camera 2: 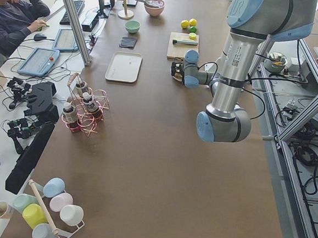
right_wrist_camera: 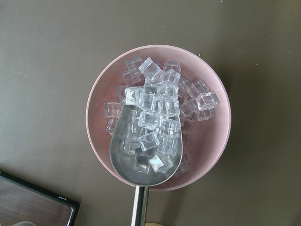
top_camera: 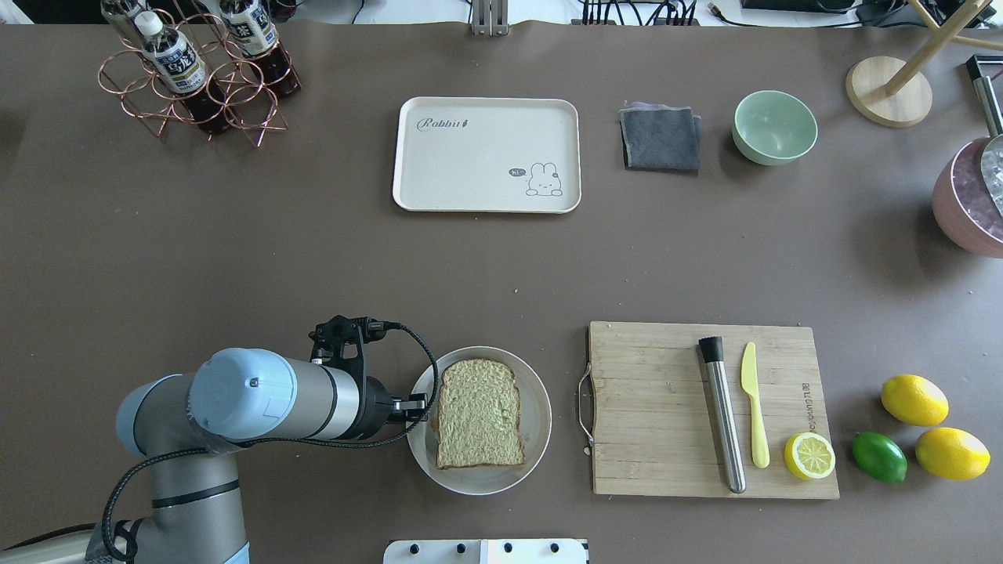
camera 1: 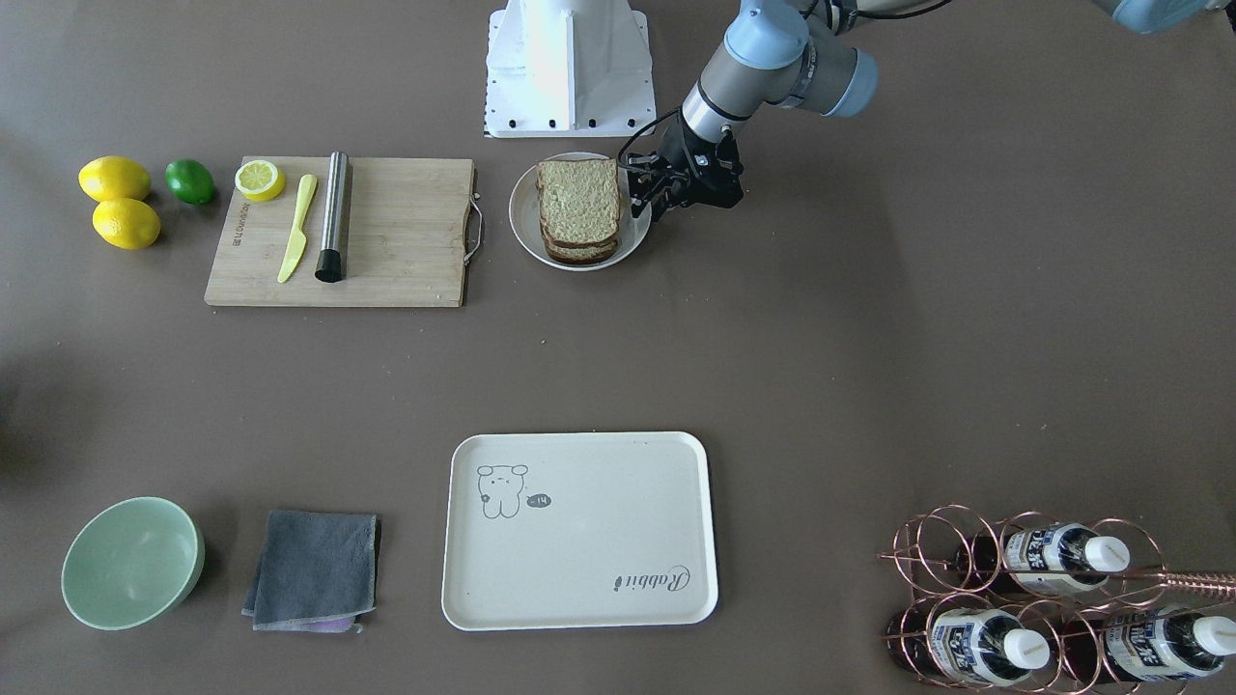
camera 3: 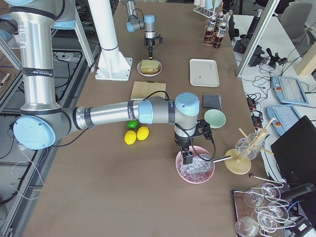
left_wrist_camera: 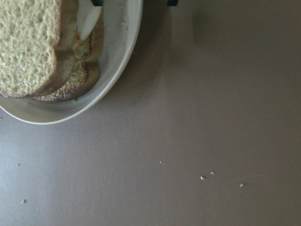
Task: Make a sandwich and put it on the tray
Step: 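Reach the left gripper to the white plate rim and grasp it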
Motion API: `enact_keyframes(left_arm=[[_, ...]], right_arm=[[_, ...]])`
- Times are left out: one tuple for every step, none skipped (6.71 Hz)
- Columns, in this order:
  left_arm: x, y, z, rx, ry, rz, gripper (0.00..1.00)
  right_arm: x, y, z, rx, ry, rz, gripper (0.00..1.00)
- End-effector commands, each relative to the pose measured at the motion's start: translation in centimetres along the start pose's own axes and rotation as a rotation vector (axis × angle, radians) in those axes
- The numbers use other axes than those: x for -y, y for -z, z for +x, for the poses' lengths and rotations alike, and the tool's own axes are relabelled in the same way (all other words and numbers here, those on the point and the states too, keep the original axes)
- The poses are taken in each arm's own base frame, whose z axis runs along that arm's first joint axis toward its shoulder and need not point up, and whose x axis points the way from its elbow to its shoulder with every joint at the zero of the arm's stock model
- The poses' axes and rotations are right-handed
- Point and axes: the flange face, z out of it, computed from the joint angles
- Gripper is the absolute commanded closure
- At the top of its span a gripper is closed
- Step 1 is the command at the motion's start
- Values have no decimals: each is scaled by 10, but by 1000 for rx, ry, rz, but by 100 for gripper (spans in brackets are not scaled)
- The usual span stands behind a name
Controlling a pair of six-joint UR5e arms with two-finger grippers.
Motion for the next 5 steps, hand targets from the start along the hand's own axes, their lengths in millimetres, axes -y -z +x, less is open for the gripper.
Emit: enact_keyframes(left_arm=[[-3,-3,-1,-1,-5,-6,100],[0,-1,0,-4,-4,-3,100],[13,4,-2,-5,4,9,100],[33,17,-4,-14,17,6,100],[67,42,0,-45,31,-44,100]], right_arm=[[0,0,0,0,0,0,0],[0,-1,1,-3,1,-1,0],[-2,-3,2,-3,-2,-5,0],[-4,-7,4,-2,-5,-11,0],[-7,-8,5,-4,-7,-15,0]])
